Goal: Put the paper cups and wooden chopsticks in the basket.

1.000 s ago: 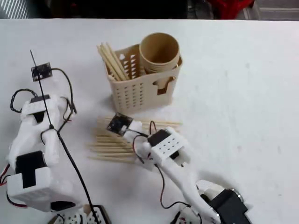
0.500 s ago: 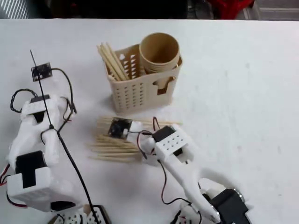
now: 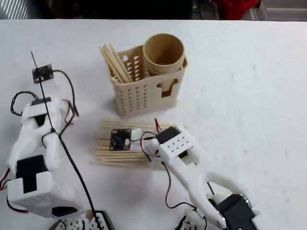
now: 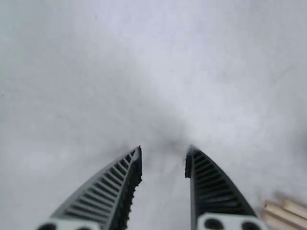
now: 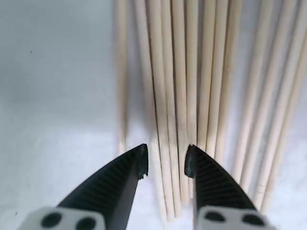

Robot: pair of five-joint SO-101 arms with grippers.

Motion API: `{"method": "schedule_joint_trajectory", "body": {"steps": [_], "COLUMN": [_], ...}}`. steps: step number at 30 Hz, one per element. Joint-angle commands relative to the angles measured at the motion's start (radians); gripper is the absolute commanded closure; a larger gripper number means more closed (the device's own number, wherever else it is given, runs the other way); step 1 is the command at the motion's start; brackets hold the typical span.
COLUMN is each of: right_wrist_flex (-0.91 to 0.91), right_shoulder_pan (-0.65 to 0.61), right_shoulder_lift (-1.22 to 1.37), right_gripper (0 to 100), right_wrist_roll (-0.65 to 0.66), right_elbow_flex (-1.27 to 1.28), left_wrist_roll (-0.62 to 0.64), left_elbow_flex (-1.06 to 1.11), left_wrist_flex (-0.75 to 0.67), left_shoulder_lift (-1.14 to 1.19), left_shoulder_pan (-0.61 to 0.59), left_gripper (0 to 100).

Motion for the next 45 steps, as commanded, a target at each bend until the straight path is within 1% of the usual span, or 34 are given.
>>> {"method": "schedule_joint_trajectory", "body": {"steps": [1, 4, 5, 7, 10, 13, 16, 20, 27, 30, 31, 36, 40, 45], "right_wrist_flex": [0.007, 0.012, 0.012, 0.005, -0.059, -0.153, -0.232, -0.274, -0.269, -0.269, -0.269, -0.24, -0.183, -0.061], "right_shoulder_pan": [0.005, 0.001, -0.012, -0.048, -0.108, -0.099, -0.082, -0.077, -0.038, -0.007, -0.001, 0.025, 0.024, -0.002], "right_shoulder_lift": [-0.018, -0.018, -0.01, -0.007, 0.001, 0.091, 0.209, 0.285, 0.294, 0.294, 0.292, 0.269, 0.165, -0.064], "right_gripper": [83.2, 83.2, 83.3, 83.3, 83.3, 83.4, 86.7, 90.8, 91.5, 98.1, 98.6, 98.1, 98.1, 98.1], "right_wrist_roll": [0.005, -0.009, -0.038, -0.098, -0.107, -0.115, -0.117, -0.115, -0.115, -0.115, -0.115, -0.117, -0.161, -0.203], "right_elbow_flex": [-0.071, -0.149, -0.176, -0.21, -0.209, -0.215, -0.215, -0.213, -0.209, -0.209, -0.209, -0.213, -0.209, -0.207], "left_wrist_roll": [0.008, 0.008, 0.008, 0.008, 0.008, 0.008, 0.008, 0.008, 0.008, 0.008, 0.008, 0.008, 0.008, 0.008], "left_elbow_flex": [-0.011, -0.011, -0.011, -0.011, -0.009, -0.009, -0.009, -0.009, -0.009, -0.009, -0.009, -0.009, -0.009, -0.011], "left_wrist_flex": [-0.023, -0.023, -0.023, -0.023, -0.023, -0.023, -0.023, -0.023, -0.023, -0.023, -0.023, -0.023, -0.023, -0.023], "left_shoulder_lift": [-0.005, -0.005, -0.005, -0.005, -0.005, -0.005, -0.005, -0.005, -0.005, -0.005, -0.005, -0.005, -0.005, -0.005], "left_shoulder_pan": [0.004, 0.004, 0.004, 0.004, 0.004, 0.004, 0.004, 0.004, 0.004, 0.004, 0.004, 0.004, 0.004, 0.004], "left_gripper": [83, 83, 83, 83, 83, 83, 83, 83, 83, 83, 83, 83, 83, 83]}}
